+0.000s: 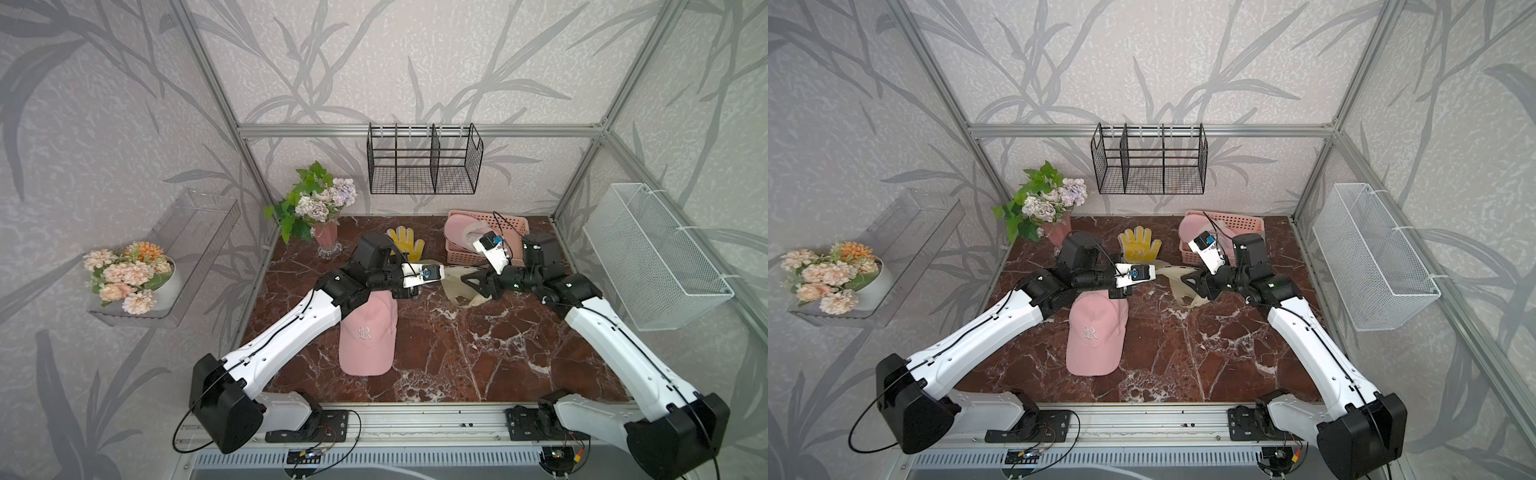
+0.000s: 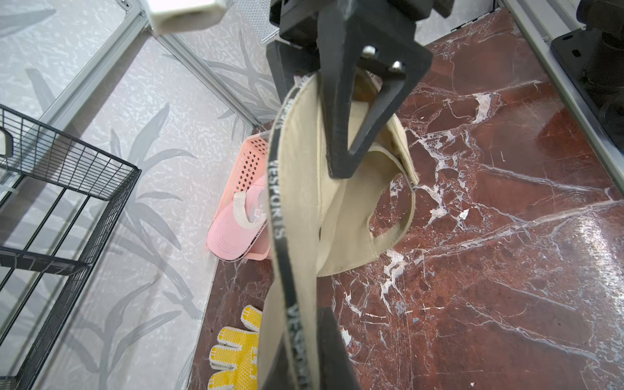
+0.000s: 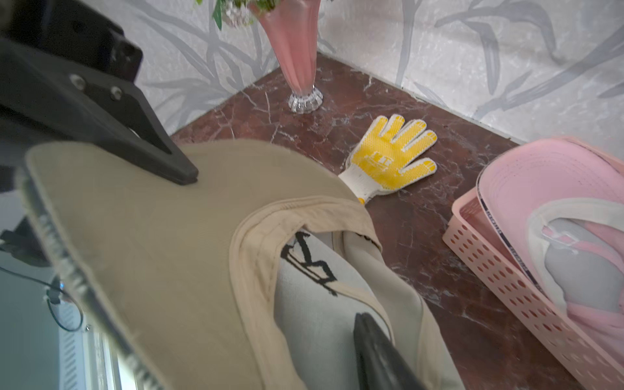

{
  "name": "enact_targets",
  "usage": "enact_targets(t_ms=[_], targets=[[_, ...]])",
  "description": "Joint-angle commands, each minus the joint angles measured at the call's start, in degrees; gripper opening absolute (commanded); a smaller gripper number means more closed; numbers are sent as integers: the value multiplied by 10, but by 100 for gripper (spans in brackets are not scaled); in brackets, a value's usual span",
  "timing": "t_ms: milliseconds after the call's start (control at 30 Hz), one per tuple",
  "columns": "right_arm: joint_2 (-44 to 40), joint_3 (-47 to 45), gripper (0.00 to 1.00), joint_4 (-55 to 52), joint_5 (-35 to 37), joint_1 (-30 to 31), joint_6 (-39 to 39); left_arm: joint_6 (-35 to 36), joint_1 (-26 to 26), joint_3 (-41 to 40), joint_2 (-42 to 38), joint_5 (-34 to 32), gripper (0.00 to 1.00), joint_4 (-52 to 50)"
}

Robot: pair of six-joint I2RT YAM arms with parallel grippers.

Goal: Turn the baseball cap inside out
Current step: Turn over the baseball cap.

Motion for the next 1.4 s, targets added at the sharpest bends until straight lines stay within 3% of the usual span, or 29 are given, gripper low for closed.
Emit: enact_targets(t_ms=[0,67,100,133,167,233,300,400,600,800,867,933,1067,1100,1133,1267,1367], targets=[[-15,-9,23,33,-17,-9,17,-31,6,-7,-27,57,0,68],[-12,7,6,17,-9,-1,11,-28,5,-7,-21,63,0,67],[-9,22,1,-7,8,6,-3,-28,6,-7,-18,62,18,69],[-4,35,0,-28,27,15,-16,-27,5,-7,-15,59,37,72],[3,51,0,-55,47,23,-33,-25,5,-7,-14,54,47,76],[18,80,0,-100,75,38,-56,-22,5,-2,-10,40,51,78],[35,103,0,-139,107,54,-71,-13,5,10,-4,23,63,68],[49,120,0,-161,139,75,-86,13,2,37,11,10,69,29],[59,140,0,-160,130,93,-88,39,-12,74,50,-1,72,-26],[41,133,0,-131,106,93,-78,35,-13,59,64,4,71,-25],[37,128,0,-126,109,92,-75,26,-13,49,63,8,66,-16],[32,121,0,-120,107,93,-73,22,-12,45,65,17,47,-14],[24,106,0,-103,100,91,-62,7,-13,47,73,28,0,-22],[21,101,0,-97,101,91,-60,-3,-12,46,74,25,0,-20],[18,96,4,-91,107,90,-56,-13,-12,44,73,22,0,-18],[0,53,48,-39,206,89,-31,-111,-12,31,56,9,0,26],[-8,18,55,-2,314,90,-8,-215,-13,9,31,-3,0,74]])
